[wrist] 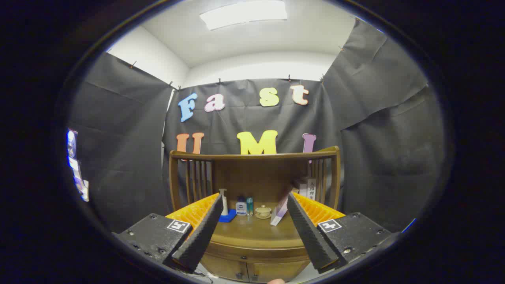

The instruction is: Pull open the drawer, take out the items inside it, and place them on the countertop above the cabinet.

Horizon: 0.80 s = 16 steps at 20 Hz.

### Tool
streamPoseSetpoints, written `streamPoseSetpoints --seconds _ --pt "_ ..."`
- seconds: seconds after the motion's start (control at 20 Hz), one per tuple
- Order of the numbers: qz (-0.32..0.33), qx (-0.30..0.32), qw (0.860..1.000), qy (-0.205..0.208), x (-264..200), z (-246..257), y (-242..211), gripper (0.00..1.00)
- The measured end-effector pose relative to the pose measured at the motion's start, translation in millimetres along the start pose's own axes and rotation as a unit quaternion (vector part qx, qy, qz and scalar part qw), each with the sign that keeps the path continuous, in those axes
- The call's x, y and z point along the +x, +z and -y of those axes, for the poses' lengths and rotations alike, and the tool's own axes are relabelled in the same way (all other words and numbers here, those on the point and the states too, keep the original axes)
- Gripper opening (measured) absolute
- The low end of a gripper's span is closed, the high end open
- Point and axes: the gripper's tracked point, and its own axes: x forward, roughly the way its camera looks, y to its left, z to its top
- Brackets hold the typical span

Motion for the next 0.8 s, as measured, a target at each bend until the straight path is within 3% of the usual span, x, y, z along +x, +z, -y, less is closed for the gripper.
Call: streamPoseSetpoints --seconds 0.5,0.8 --pt "0.024 0.013 1.0 0.001 4.5 0.7 0.1 1.0" --pt "-0.013 0.012 1.0 0.006 24.7 -10.5 -57.8 1.0"
